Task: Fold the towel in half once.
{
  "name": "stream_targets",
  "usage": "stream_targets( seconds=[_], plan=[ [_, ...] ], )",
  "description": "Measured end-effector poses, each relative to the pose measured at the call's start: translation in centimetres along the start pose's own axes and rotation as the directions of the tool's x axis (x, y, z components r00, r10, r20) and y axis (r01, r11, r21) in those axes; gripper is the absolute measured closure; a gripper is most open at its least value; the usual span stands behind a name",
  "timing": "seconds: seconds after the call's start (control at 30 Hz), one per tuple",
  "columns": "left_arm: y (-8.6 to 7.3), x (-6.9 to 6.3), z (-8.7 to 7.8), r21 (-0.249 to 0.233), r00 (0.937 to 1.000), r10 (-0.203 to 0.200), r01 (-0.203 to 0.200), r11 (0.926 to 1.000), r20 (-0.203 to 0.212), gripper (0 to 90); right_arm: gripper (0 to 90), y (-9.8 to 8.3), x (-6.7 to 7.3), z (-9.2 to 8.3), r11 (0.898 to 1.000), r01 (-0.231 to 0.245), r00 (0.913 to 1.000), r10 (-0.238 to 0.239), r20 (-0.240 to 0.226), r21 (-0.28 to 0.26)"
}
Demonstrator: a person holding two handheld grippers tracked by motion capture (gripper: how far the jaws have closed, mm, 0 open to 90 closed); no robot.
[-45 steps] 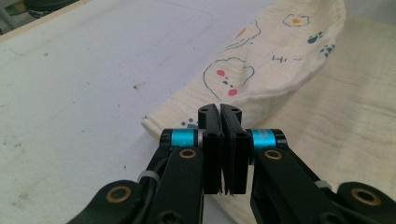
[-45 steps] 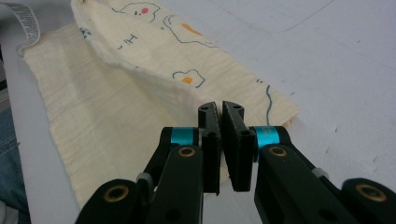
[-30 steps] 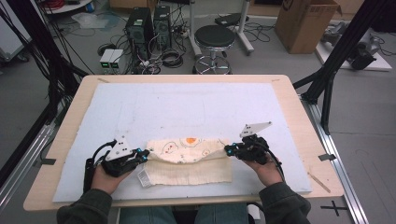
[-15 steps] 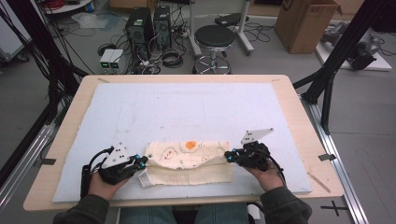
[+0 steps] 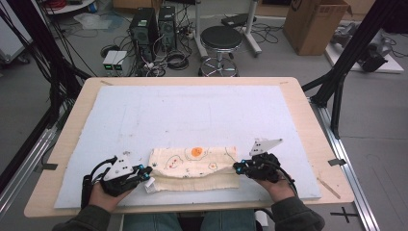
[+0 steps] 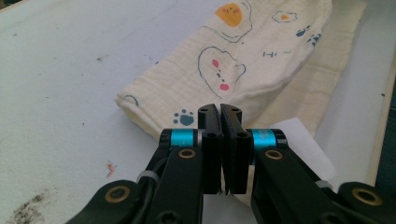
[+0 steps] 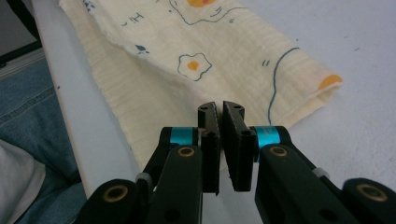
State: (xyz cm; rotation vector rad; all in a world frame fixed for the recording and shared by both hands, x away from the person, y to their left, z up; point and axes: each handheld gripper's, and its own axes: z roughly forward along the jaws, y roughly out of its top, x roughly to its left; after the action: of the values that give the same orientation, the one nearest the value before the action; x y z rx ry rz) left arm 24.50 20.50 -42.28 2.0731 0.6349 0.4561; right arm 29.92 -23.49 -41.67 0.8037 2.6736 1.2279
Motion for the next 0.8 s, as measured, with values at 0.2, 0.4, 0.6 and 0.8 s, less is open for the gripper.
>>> stream_targets(
  seconds=[0.2, 0.4, 0.6, 0.8],
  plan=[
    [-0.2, -0.3, -0.1, 0.019, 0.9998, 0.008, -0.009, 0.9998, 0.016, 86.7, 84.7, -0.2, 0.3, -0.1, 1.000, 0.010, 0.9999, -0.010, -0.003, 0.008],
    [-0.4, -0.7, -0.2, 0.035, 0.9991, 0.022, -0.023, 0.9991, 0.036, 86.1, 83.3, -0.5, 0.3, -0.2, 1.000, 0.007, 1.0000, -0.007, -0.006, 0.014],
    [-0.3, -0.7, -1.0, 0.011, 0.9939, 0.008, -0.009, 0.9999, 0.110, 76.4, 73.8, -1.0, 0.7, -1.0, 1.000, 0.001, 0.9999, -0.001, -0.010, -0.016],
    [0.3, 0.2, -1.8, -0.026, 0.9938, -0.021, 0.024, 0.9994, 0.109, 70.8, 69.1, -0.8, 0.7, -1.6, 0.999, -0.001, 0.9998, 0.001, -0.022, -0.036]
  ],
)
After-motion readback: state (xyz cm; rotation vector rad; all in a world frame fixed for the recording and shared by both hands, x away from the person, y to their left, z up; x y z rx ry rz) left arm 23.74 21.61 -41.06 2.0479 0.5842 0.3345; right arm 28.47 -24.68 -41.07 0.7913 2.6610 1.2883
